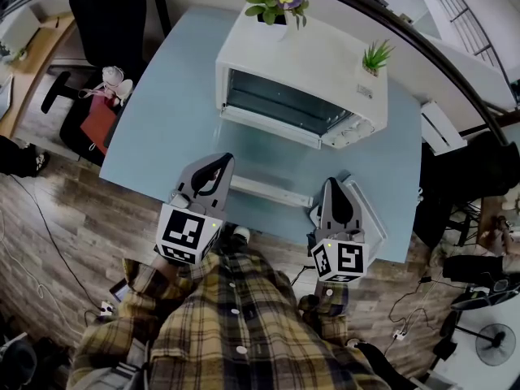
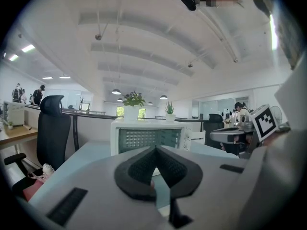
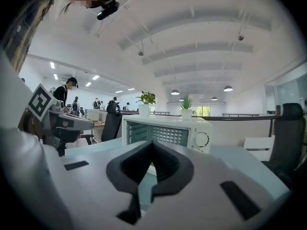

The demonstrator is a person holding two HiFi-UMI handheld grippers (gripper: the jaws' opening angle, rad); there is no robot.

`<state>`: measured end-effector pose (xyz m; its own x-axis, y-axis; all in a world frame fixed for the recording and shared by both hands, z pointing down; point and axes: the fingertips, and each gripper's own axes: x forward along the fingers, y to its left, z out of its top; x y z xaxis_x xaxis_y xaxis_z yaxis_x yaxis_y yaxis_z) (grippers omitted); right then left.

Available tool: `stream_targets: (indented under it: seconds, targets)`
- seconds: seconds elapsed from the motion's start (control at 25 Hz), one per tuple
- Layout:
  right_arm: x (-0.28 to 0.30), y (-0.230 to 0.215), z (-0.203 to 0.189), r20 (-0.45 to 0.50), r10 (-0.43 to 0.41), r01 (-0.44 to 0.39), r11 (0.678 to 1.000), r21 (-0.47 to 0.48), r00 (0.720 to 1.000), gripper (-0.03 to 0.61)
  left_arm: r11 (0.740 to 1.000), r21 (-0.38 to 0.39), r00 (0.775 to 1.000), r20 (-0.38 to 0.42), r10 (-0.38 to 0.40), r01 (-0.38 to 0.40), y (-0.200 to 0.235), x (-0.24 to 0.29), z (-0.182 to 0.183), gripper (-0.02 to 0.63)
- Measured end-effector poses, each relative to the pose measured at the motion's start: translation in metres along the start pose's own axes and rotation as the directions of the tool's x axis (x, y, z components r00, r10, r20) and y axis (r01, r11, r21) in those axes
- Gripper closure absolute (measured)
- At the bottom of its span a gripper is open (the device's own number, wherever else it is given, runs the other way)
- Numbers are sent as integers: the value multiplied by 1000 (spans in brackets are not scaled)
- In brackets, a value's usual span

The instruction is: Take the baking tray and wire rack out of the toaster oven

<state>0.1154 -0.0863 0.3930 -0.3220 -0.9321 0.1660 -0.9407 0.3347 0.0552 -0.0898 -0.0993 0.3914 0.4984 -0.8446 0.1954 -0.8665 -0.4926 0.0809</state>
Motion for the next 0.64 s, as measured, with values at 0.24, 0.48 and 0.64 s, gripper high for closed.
stream_targets:
  seconds: [0.24,0.48,0.64]
  targets:
    - [-2,0,0,12,2,-2,1000,1,1000,577,1000,10,1000,-5,-1,2,-3,-2,-3,624]
    - [-6,-2,-1,20,-2,2,1000,4,1000,577,998,58,999,-15,-29,30,-12,-4,-4,623]
    - [-7,-4,2,27,3,-3,1000,-1,1000,577,996,82,999,-4,-32,33,-13,-3,0,623]
